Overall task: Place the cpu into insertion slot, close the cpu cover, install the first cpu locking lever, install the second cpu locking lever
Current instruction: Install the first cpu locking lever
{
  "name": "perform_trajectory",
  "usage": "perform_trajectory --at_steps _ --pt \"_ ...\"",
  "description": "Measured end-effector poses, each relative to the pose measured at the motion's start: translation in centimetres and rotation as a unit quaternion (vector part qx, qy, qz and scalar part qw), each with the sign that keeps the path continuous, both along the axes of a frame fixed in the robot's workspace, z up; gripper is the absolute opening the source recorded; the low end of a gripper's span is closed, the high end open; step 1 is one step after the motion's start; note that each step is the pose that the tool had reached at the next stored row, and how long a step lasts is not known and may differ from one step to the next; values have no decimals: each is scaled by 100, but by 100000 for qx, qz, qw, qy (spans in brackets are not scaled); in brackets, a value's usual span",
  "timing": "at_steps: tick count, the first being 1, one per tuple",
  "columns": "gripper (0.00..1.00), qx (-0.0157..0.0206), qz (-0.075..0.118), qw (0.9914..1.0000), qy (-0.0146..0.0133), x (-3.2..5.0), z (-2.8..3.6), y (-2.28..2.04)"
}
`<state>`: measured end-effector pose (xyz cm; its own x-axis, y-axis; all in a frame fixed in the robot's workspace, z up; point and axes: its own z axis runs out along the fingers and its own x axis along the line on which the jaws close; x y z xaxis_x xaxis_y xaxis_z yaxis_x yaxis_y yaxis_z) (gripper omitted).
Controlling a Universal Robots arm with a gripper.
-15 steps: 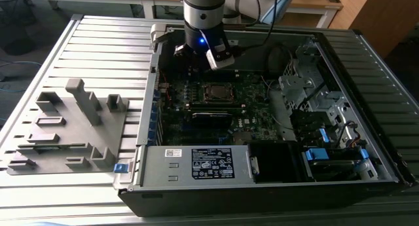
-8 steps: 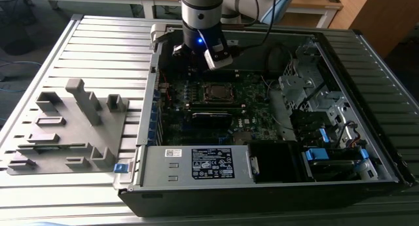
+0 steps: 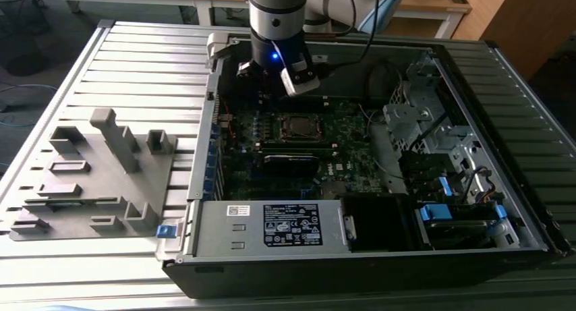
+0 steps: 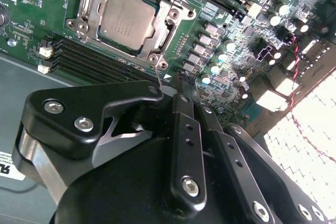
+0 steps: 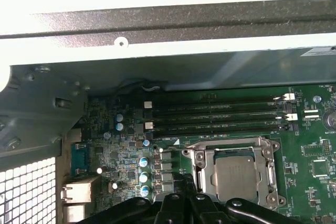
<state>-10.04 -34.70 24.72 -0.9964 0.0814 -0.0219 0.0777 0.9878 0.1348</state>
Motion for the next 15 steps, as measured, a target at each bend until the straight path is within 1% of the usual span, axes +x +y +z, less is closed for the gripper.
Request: perform_trajectory --at_steps 3,7,10,11,13,14,15 --pt "11 1 -7 100000 0 -5 0 0" --pt "11 3 -6 100000 -6 -50 -1 0" --pt "11 2 3 100000 1 -50 -1 0" --pt "11 208 6 100000 11 -51 0 -1" --pt "11 1182 -2 99993 -3 -51 -1 0" --pt "11 1505 -1 99989 -4 -51 -1 0" --pt "11 1565 -3 99988 -2 -51 -1 0"
